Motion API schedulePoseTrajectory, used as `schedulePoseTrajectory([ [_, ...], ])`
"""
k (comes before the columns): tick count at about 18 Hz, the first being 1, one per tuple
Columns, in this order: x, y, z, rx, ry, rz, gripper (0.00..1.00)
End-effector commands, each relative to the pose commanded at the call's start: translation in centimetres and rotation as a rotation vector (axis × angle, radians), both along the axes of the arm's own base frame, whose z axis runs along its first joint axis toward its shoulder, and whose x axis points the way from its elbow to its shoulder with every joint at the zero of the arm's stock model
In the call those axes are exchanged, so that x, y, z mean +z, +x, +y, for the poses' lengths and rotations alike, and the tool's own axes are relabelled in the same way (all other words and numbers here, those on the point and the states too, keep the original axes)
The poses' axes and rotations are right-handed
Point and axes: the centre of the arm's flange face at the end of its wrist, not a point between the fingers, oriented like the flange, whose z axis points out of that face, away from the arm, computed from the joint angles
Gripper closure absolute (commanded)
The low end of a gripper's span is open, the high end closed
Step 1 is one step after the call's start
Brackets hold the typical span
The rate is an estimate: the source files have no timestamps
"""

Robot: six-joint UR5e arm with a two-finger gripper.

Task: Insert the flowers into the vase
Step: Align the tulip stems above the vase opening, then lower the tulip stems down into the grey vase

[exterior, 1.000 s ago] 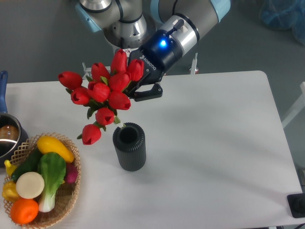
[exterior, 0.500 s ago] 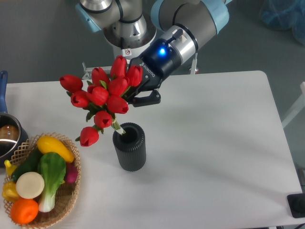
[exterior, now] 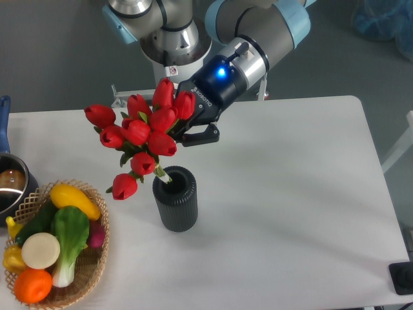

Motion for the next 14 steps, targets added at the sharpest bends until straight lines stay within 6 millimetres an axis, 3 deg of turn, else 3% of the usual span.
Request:
schedulePoseTrajectory([
  [5, -1.0, 0.2, -0.1, -0.003, -0.005, 0.0, 0.95],
  [10, -4.1, 1.1, -0.5, -0.025, 0.005, 0.056, 0.94],
  [14, -5.2, 1.0, -0.5, -0.028, -0.001, 0.051, 0.93],
])
